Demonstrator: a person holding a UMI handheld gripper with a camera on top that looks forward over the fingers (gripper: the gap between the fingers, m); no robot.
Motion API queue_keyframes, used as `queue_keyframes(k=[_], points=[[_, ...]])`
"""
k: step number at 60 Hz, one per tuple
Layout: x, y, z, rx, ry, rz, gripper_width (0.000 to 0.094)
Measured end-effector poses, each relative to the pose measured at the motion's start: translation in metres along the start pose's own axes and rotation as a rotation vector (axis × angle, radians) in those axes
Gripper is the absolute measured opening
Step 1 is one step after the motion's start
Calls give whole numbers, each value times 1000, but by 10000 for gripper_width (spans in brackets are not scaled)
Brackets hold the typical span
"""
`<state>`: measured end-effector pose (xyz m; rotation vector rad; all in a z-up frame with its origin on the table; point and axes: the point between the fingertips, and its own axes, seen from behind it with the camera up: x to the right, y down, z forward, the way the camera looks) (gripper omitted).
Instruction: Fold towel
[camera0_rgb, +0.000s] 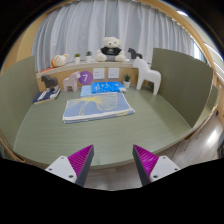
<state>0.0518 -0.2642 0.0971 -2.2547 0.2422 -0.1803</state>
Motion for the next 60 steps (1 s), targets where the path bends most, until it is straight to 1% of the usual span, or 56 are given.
queue_keyframes(k=[2, 3, 9, 14, 20, 29, 35, 37, 39, 41, 43, 44, 45, 46, 48, 49, 51, 55, 60], points=[[-57, -11, 46, -7, -27, -11, 786], [-70, -13, 54, -9, -40, -16, 784], [-132, -33, 98, -14, -120, -51, 797], [-175, -51, 131, -20, -165, -88, 796], [-219, -72, 173, -30, -215, -125, 795], [-265, -104, 233, -44, -235, -175, 791], [-287, -118, 264, -52, -243, -204, 752], [-288, -116, 273, -71, -233, -212, 719], [-288, -114, 279, -90, -219, -220, 665], [-285, -108, 285, -116, -197, -226, 558], [-287, -115, 287, -101, -192, -214, 474], [-285, -113, 288, -105, -179, -212, 396], [-285, -113, 289, -105, -174, -214, 348], [-285, -114, 289, -99, -171, -217, 313], [-286, -113, 289, -95, -176, -233, 273], [-286, -113, 289, -96, -176, -238, 233], [-284, -113, 290, -92, -165, -249, 112], [-283, -113, 291, -93, -153, -295, 71], [-282, -112, 292, -125, -157, -288, 58]])
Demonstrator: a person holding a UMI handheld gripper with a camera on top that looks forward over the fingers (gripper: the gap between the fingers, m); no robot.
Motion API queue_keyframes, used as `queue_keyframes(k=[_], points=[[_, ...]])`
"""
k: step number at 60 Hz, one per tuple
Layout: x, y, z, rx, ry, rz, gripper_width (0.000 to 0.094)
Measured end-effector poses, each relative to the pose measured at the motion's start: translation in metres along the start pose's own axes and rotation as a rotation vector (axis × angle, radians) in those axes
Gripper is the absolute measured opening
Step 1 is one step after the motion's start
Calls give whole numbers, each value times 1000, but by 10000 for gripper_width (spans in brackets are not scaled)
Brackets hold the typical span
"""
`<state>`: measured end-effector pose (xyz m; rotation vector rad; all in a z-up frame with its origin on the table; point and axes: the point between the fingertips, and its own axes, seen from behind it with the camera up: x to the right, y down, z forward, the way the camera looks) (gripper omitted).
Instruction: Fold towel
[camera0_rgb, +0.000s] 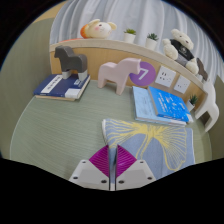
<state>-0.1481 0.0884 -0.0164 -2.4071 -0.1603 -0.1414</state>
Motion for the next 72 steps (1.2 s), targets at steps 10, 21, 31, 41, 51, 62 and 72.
queue_keyframes(k=[10, 21, 31, 41, 51, 62, 72], points=[[24, -17, -18, 12, -21, -16, 43], [118, -57, -69, 92, 27, -16, 43], [216, -51, -80, 103, 45, -2, 46], [281, 1, -46, 33, 38, -3, 278], [313, 36, -38, -18, 81, -16, 603], [291, 5, -86, 89, 41, 101, 704], [251, -26, -160, 196, -17, 128, 723]])
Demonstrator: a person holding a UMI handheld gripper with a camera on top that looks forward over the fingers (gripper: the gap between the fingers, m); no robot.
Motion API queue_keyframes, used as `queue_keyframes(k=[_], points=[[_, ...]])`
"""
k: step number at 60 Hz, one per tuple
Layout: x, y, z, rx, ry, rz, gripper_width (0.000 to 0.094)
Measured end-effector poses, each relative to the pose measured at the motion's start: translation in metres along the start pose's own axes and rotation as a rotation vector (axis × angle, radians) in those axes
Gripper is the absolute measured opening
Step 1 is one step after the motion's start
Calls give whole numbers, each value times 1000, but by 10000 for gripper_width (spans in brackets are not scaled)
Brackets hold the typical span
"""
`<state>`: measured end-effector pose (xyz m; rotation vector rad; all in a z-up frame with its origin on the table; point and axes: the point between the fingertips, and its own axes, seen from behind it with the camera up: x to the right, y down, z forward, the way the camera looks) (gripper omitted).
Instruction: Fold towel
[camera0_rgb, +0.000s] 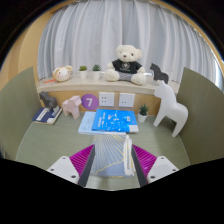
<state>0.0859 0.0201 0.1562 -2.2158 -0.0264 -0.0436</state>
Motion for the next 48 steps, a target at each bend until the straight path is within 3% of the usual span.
queue_keyframes(k=[16, 48], points=[[-58, -6, -102, 101, -11, 38, 727], [-96, 18, -198, 135, -8, 10, 726]])
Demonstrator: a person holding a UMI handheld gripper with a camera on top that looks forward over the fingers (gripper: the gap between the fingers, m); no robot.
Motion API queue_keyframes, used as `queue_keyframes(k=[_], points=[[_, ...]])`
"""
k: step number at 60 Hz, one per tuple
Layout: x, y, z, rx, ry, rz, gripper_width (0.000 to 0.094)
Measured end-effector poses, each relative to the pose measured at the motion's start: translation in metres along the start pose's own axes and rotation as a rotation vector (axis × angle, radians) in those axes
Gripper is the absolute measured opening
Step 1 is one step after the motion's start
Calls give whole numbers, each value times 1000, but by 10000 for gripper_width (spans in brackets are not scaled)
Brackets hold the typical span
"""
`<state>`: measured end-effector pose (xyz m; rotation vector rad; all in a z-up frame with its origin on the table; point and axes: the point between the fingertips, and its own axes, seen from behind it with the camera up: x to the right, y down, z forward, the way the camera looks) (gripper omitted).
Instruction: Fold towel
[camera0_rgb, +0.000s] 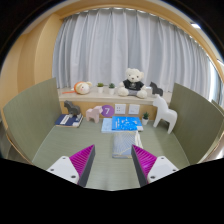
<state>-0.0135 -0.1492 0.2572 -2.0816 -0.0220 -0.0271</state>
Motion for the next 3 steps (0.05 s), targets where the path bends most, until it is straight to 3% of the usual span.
queue_keyframes(k=[3], points=[[-1, 0, -4, 4, -4, 0, 724]])
